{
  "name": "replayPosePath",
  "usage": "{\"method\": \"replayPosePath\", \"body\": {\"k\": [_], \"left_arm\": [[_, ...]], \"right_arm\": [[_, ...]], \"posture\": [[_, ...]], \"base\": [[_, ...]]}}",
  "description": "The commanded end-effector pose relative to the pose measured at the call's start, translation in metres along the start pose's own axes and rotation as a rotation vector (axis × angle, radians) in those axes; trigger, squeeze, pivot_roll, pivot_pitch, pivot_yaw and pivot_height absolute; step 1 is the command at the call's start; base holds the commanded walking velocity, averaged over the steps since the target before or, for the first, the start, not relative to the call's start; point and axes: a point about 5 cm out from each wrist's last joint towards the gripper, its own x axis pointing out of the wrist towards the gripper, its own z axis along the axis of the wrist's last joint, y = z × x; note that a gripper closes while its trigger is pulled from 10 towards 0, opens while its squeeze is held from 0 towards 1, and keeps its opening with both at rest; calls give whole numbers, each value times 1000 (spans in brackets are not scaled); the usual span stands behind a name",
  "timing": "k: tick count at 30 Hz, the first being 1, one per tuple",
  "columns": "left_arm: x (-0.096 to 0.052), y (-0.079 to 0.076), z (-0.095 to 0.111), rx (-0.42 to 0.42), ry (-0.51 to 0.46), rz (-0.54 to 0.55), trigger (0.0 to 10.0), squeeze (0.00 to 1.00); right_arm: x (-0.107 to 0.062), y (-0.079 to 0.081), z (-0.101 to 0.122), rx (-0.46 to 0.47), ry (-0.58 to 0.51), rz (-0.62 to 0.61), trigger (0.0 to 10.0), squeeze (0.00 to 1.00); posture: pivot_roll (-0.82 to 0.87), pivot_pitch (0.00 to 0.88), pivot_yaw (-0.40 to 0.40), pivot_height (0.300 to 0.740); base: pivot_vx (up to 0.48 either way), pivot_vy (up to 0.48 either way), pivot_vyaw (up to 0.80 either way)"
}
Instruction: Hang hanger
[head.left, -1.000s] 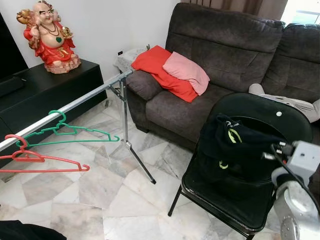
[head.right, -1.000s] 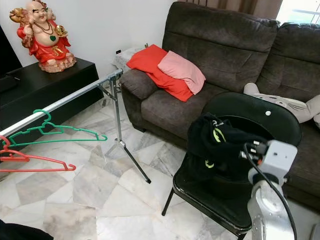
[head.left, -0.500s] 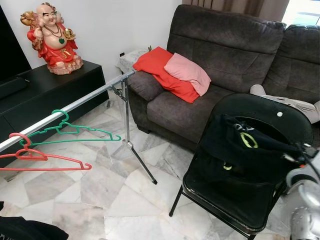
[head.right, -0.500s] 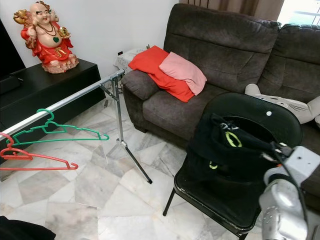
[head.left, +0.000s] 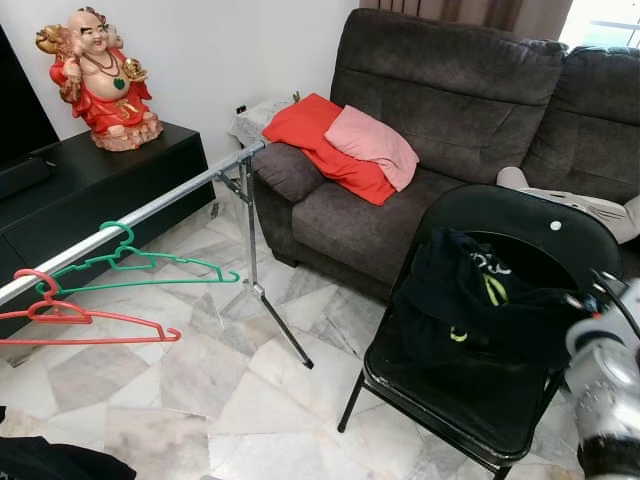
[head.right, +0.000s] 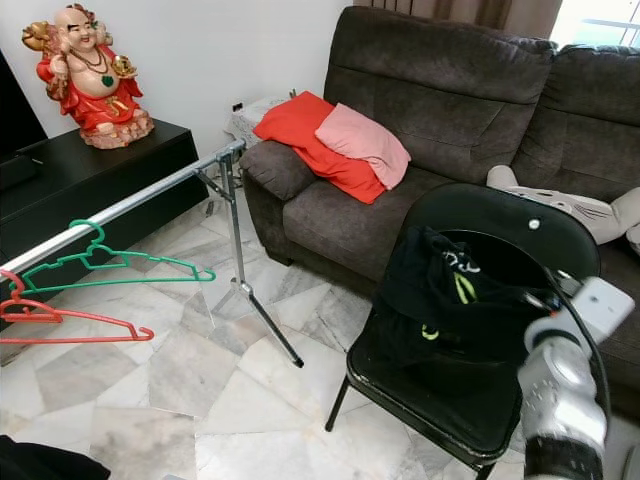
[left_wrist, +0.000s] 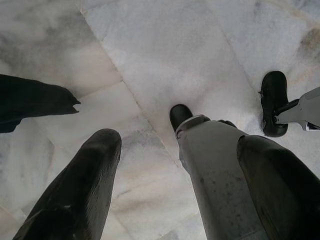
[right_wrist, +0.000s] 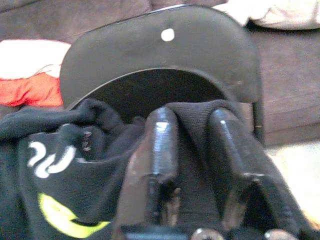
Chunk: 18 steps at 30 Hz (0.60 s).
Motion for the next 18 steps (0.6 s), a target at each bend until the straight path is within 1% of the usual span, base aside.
{"method": "replayPosePath", "body": {"k": [1, 2, 3, 4, 8, 10, 12, 13, 15, 16, 17, 18], "left_arm": [[-1, -1, -7, 20, 23, 1, 10000, 0], [-1, -1, -7, 23, 24, 1, 10000, 0], [-1, -1, -7, 27, 26, 0, 10000, 0], [-1, -1, -7, 29, 27, 0, 10000, 0], [-1, -2, -8, 32, 29, -1, 10000, 0], [-1, -2, -8, 31, 29, -1, 10000, 0], [-1, -2, -9, 31, 29, -2, 10000, 0], [-1, -2, -9, 31, 29, -2, 10000, 0], [-1, -1, -9, 32, 29, -2, 10000, 0], [-1, -1, -9, 32, 29, -2, 10000, 0], [-1, -1, -9, 32, 29, -2, 10000, 0], [-1, -1, -8, 33, 30, -3, 10000, 0]], "right_arm": [[6, 5, 5, -45, -8, 31, 10000, 1000], [8, 11, 4, -73, 1, 66, 10000, 1000], [9, 19, 2, -121, 20, 122, 10000, 1000], [9, 23, 0, -139, 27, 139, 10000, 1000], [10, 33, -7, -169, 58, 197, 10000, 1000], [7, 45, -19, -242, 120, 289, 10000, 1000], [5, 53, -27, -310, 152, 354, 10000, 1000], [5, 53, -27, -310, 152, 354, 10000, 1000], [4, 62, -29, -283, 145, 388, 10000, 1000], [4, 63, -29, -283, 146, 392, 10000, 1000], [4, 64, -30, -291, 147, 405, 10000, 1000], [2, 69, -33, -318, 156, 450, 10000, 1000]], "posture": [[31, 11, 14, 740], [32, 10, 15, 740], [32, 10, 16, 740], [33, 9, 16, 740], [42, 5, 17, 740], [43, 5, 17, 740], [45, 5, 18, 740], [45, 5, 18, 740], [48, 10, 18, 740], [48, 10, 18, 740], [48, 12, 18, 740], [50, 14, 19, 740]], "base": [[0, 0, 0], [0, 0, 0], [0, 0, 0], [0, 0, 0], [0, 0, 0], [0, 0, 0], [0, 0, 0], [0, 0, 0], [0, 0, 0], [0, 0, 0], [0, 0, 0], [0, 0, 0]]}}
